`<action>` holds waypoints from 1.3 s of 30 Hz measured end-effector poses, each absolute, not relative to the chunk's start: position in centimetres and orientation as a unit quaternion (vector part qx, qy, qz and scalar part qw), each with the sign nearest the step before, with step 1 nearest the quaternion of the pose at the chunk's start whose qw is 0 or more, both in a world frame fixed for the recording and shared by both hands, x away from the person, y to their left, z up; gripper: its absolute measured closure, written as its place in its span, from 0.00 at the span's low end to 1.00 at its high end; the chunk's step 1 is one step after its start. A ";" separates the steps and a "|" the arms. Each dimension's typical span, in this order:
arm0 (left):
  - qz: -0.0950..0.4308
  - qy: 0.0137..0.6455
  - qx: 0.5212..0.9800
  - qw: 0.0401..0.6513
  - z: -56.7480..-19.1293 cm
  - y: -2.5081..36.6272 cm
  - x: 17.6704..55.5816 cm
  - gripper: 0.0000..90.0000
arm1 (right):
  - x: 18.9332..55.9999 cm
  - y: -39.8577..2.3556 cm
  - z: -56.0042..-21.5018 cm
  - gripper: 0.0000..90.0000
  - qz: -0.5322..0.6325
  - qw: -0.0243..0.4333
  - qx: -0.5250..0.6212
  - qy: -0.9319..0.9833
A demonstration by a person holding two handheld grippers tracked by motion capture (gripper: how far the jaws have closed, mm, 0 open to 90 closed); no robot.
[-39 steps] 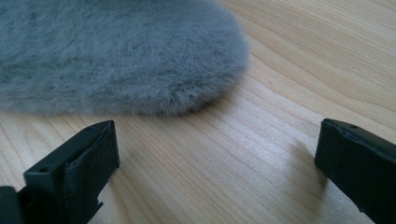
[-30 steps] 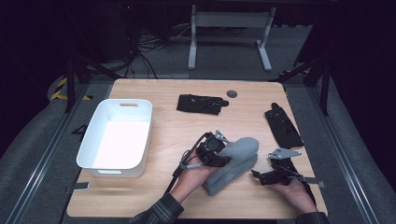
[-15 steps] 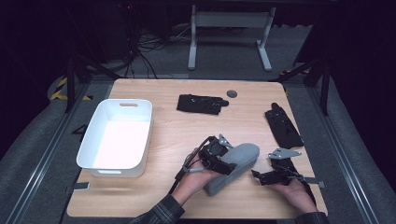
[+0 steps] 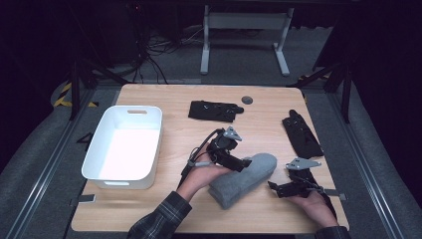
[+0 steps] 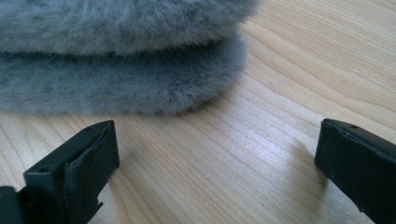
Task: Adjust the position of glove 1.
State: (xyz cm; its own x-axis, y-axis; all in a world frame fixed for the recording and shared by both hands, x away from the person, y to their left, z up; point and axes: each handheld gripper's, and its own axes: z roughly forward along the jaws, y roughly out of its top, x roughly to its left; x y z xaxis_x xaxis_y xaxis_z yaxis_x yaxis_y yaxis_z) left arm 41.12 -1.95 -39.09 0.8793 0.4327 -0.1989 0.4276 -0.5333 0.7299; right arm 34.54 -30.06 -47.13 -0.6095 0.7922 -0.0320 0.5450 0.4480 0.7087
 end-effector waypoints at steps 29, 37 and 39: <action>-0.035 0.238 0.925 0.294 -44.3 -5.5 40.7 0.14 | 34.5 -30.0 -47.2 0.00 0.339 0.181 0.401 0.832; -0.078 0.235 0.923 0.294 -44.5 -5.5 40.9 0.32 | 34.5 -30.0 -47.2 0.00 0.339 0.182 0.401 0.832; -0.085 0.232 0.925 0.289 -44.4 -5.5 41.0 0.37 | 34.5 -30.0 -47.2 0.00 0.339 0.182 0.401 0.832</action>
